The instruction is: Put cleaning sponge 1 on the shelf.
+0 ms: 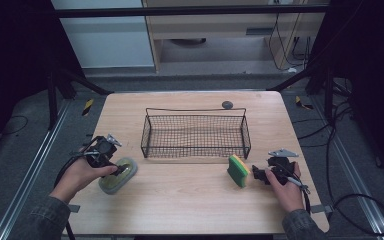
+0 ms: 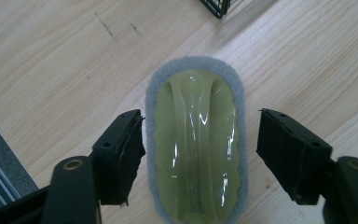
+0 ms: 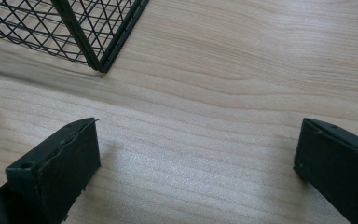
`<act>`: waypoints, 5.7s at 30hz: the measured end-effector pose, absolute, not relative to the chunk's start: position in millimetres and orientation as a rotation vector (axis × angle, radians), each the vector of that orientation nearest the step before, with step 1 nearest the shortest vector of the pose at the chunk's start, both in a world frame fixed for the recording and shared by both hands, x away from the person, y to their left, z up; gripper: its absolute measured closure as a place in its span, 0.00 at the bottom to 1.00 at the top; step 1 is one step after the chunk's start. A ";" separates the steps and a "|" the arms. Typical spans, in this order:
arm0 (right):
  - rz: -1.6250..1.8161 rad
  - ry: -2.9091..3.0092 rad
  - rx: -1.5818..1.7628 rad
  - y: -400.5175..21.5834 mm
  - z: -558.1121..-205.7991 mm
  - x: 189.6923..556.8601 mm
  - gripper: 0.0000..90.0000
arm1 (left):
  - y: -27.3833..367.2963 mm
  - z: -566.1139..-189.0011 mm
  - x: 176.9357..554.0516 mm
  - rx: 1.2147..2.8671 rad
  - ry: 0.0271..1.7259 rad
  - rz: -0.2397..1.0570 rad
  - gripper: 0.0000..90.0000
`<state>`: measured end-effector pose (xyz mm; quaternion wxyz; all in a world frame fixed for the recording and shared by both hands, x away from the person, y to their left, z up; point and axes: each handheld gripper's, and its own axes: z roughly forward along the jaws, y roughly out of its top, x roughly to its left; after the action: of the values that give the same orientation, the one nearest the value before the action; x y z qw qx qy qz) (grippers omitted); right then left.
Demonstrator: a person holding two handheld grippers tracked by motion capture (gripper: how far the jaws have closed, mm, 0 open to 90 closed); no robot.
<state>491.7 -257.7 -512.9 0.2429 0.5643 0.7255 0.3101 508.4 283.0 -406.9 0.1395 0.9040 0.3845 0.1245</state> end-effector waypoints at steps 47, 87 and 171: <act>0.851 1.989 1.535 -257.9 -513.0 491.2 0.00 | 286.1 -425.9 522.3 2.678 1.155 0.269 0.60; 0.862 2.006 1.521 -259.5 -512.8 491.2 0.01 | 296.3 -390.4 488.1 2.610 0.906 0.482 0.78; 0.855 2.015 1.509 -261.2 -513.2 489.7 0.01 | 189.7 -287.9 547.3 2.679 0.340 0.723 0.78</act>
<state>489.7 -261.2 -513.2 0.2394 0.5511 0.7358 0.3124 547.3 189.7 -287.9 0.1719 0.9440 0.1197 0.2549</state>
